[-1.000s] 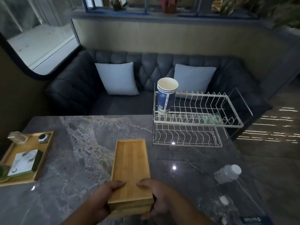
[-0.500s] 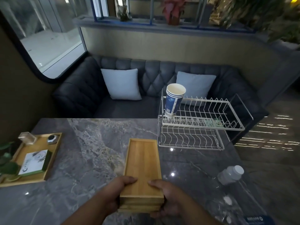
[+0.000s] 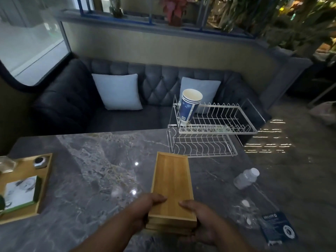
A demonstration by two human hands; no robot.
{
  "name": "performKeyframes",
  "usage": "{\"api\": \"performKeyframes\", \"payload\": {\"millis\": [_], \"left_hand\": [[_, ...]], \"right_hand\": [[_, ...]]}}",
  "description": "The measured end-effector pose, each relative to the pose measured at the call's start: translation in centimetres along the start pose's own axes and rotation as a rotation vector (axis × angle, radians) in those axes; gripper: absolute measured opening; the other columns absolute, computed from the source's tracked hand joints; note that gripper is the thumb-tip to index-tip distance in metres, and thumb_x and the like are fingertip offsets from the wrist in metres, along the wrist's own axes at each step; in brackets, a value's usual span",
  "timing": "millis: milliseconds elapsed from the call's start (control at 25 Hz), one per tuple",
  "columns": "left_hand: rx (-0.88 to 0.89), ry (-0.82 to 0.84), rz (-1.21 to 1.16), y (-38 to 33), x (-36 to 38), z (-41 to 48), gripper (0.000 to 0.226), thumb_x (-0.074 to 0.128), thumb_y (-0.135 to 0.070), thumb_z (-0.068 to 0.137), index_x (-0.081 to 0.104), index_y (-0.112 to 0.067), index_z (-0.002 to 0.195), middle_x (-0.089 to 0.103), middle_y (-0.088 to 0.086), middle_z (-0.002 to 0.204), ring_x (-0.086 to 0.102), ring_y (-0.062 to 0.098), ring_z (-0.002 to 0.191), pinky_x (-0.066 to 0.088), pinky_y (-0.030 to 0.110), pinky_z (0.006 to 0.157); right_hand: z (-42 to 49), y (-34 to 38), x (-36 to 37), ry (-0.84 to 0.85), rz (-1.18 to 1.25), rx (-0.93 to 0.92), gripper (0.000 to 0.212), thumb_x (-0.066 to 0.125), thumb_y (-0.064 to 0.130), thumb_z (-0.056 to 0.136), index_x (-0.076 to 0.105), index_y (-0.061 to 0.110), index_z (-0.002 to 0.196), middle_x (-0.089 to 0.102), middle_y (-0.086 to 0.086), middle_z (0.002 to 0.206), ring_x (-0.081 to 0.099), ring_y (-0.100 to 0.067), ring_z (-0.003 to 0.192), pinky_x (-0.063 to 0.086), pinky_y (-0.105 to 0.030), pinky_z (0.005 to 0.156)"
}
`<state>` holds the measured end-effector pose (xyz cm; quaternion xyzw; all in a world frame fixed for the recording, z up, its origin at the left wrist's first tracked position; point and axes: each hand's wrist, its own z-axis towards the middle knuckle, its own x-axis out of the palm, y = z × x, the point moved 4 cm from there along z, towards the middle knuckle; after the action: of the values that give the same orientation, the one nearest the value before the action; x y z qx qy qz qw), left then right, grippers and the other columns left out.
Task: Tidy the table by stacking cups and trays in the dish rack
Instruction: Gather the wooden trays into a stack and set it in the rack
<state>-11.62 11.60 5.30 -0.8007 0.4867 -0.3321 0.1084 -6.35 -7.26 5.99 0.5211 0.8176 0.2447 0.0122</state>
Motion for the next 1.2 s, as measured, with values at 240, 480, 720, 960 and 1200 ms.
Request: {"api": "performKeyframes", "payload": {"millis": [240,480,720,960,1200], "left_hand": [[-0.005,0.009,0.115,0.3,1.5,2.4,0.096,0.097,-0.031,0.041,0.065,-0.005,0.127,0.076,0.020,0.114,0.072,0.040,0.106,0.056,0.052,0.097],[-0.012,-0.006,0.165,-0.2,4.9,4.9,0.073,0.088,-0.033,0.058,0.068,-0.006,0.123,0.077,0.017,0.112,0.071,0.037,0.109,0.051,0.054,0.104],[0.004,0.010,0.099,-1.9,8.4,7.7,0.058,0.078,-0.022,0.076,0.065,0.001,0.128,0.074,0.023,0.118,0.070,0.039,0.110,0.050,0.052,0.105],[0.072,-0.021,0.078,-3.4,10.0,10.4,0.051,0.073,-0.026,0.084,0.064,-0.004,0.129,0.074,0.018,0.120,0.072,0.034,0.109,0.056,0.043,0.091],[0.065,-0.126,0.067,-1.6,10.8,12.9,0.062,0.088,-0.048,0.056,0.073,-0.012,0.103,0.069,0.009,0.080,0.065,0.022,0.069,0.048,0.028,0.058]], "right_hand": [[-1.4,-0.7,-2.3,-0.030,0.124,-0.032,0.056,0.082,0.034,0.073,0.065,0.013,0.122,0.070,-0.025,0.121,0.062,-0.045,0.119,0.041,-0.068,0.105],[-1.0,0.4,-5.8,-0.001,0.164,-0.101,0.065,0.080,0.032,0.073,0.062,0.005,0.130,0.067,-0.027,0.119,0.064,-0.046,0.106,0.054,-0.057,0.084],[0.6,3.5,-10.6,0.006,0.118,-0.106,0.046,0.077,0.036,0.073,0.077,0.009,0.110,0.074,-0.018,0.106,0.072,-0.035,0.092,0.059,-0.047,0.075],[2.1,7.5,-13.3,0.079,0.045,-0.140,0.062,0.079,0.038,0.068,0.067,0.011,0.123,0.075,-0.014,0.107,0.073,-0.027,0.085,0.056,-0.033,0.055],[5.7,11.4,-16.6,0.047,-0.056,-0.123,0.056,0.073,0.037,0.080,0.062,0.012,0.129,0.074,-0.012,0.110,0.068,-0.035,0.100,0.055,-0.045,0.078]]}}
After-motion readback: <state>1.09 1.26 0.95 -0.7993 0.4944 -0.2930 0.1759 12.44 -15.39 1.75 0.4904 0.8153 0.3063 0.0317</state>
